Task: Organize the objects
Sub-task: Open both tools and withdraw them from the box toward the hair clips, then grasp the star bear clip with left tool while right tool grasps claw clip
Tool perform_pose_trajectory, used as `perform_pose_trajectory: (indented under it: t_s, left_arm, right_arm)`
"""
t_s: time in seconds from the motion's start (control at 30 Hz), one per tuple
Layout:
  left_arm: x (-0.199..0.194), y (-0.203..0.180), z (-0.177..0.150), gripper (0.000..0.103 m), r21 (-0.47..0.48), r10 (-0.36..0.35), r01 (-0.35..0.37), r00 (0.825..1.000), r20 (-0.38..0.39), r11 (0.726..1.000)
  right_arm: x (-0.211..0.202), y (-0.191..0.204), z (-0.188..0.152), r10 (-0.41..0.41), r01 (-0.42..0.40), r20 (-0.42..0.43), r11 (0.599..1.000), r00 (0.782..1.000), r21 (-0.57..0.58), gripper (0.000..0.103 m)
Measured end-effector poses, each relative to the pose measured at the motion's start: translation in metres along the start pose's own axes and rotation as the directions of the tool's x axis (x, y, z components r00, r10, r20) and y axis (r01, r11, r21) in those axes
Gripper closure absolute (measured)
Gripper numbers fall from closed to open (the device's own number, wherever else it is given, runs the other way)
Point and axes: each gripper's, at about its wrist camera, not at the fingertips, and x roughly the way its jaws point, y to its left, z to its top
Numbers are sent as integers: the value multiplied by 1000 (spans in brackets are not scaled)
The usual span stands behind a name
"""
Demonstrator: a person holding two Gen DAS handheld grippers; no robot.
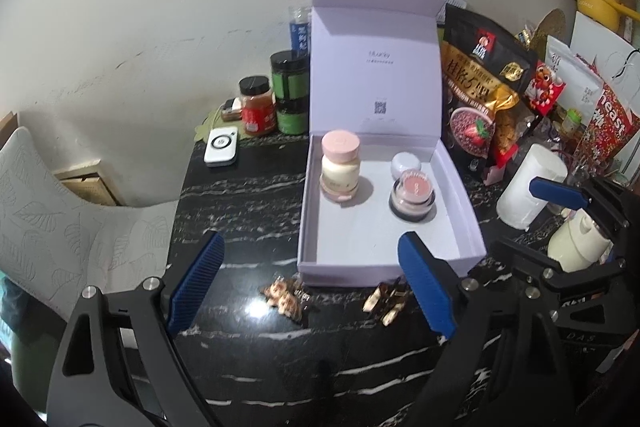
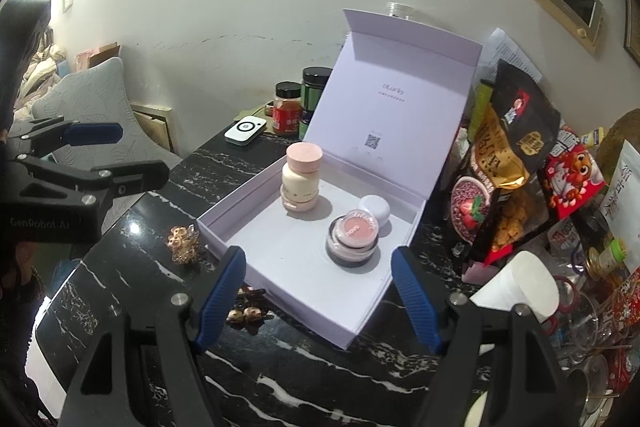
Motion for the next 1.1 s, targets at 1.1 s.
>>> perform_pose_trajectory:
  t_s: [1.1]
  left_arm:
    - [38, 39, -77, 15, -70, -6, -4, 991, -135, 998]
  right_arm:
    - [70, 59, -38, 155, -159, -136, 987, 978, -16, 27]
